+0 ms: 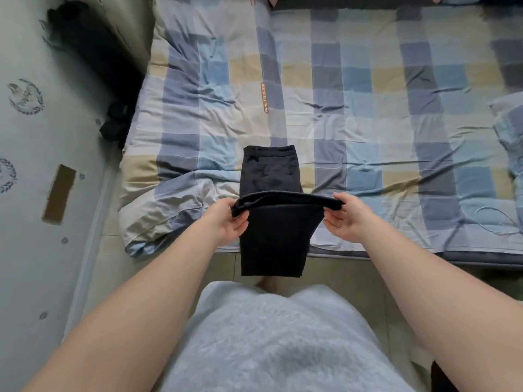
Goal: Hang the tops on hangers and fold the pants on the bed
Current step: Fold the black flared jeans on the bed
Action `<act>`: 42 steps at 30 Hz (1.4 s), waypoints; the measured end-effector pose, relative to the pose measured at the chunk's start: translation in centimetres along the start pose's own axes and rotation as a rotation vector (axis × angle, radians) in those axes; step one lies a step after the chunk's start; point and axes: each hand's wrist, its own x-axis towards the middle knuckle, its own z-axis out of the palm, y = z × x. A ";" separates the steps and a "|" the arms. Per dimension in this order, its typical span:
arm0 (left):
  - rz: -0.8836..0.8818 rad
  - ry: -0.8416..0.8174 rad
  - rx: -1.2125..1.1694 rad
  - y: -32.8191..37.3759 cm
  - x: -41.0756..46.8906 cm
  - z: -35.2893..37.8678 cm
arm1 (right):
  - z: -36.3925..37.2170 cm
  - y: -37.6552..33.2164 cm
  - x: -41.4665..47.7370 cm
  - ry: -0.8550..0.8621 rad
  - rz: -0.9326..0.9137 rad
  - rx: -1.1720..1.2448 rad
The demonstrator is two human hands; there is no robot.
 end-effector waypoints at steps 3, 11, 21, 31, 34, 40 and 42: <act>-0.045 -0.002 -0.009 4.1 5.3 1.9 | 2.8 -3.8 4.7 0.044 0.019 -0.022; -0.056 0.037 -0.009 11.0 22.9 6.1 | 8.4 -9.3 22.2 0.094 0.014 -0.048; 0.045 -0.088 0.080 10.8 36.2 6.9 | 10.7 -8.7 35.8 -0.055 0.015 -0.067; -0.082 -0.101 0.206 -2.1 31.7 2.3 | 6.9 0.6 33.1 -0.128 0.164 0.007; -0.168 -0.036 0.318 -6.0 30.5 0.2 | 5.0 4.6 31.8 -0.108 0.246 -0.065; -0.279 0.078 0.494 -12.1 31.1 -3.5 | 0.6 12.3 31.8 -0.084 0.372 -0.160; -0.308 0.126 0.532 -13.7 31.8 -4.6 | -0.7 14.2 32.3 -0.091 0.419 -0.223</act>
